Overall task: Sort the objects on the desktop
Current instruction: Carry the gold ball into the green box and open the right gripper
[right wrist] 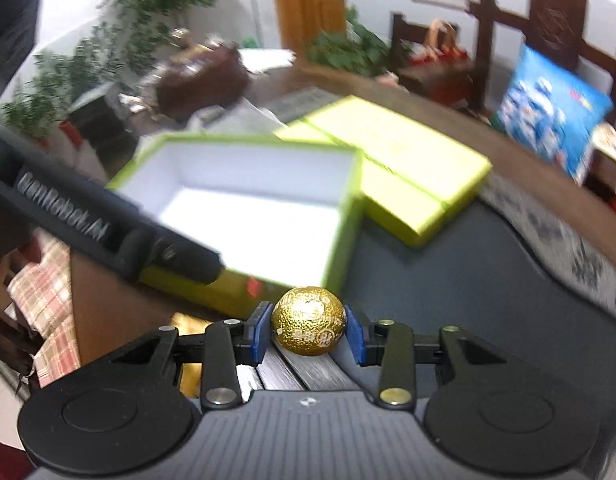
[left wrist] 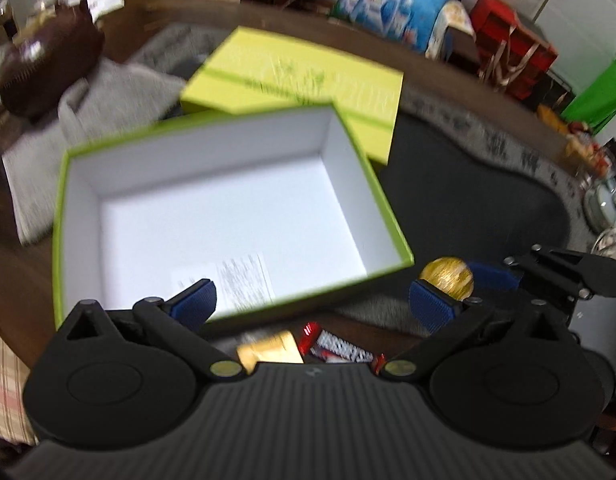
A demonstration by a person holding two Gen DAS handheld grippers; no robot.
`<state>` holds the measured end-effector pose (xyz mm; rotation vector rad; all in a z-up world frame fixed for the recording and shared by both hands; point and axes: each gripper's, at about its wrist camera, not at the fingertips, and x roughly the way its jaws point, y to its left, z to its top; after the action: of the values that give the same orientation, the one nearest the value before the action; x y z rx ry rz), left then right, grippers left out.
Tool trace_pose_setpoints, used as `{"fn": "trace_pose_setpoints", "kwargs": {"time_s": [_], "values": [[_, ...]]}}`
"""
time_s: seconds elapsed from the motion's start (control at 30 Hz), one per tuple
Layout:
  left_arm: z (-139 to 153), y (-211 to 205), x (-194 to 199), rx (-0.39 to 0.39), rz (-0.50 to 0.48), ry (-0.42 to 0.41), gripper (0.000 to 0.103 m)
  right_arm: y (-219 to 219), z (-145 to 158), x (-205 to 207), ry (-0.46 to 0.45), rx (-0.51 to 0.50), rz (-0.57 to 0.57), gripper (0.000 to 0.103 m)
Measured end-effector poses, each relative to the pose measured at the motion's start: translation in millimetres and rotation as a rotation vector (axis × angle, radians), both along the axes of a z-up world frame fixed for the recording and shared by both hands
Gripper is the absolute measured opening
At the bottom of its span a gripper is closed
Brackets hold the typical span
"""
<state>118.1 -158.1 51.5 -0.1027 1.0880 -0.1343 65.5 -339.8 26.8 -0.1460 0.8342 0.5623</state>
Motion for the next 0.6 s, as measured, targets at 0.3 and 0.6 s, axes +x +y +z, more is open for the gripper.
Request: {"fn": "trace_pose_setpoints", "kwargs": {"time_s": [0.3, 0.6], "values": [[3, 43, 27, 0.024, -0.009, -0.003, 0.103, 65, 26, 25, -0.085, 0.012, 0.131, 0.039], [-37, 86, 61, -0.041, 0.011, 0.114, 0.096, 118, -6, 69, -0.014, 0.007, 0.224, 0.039]]}}
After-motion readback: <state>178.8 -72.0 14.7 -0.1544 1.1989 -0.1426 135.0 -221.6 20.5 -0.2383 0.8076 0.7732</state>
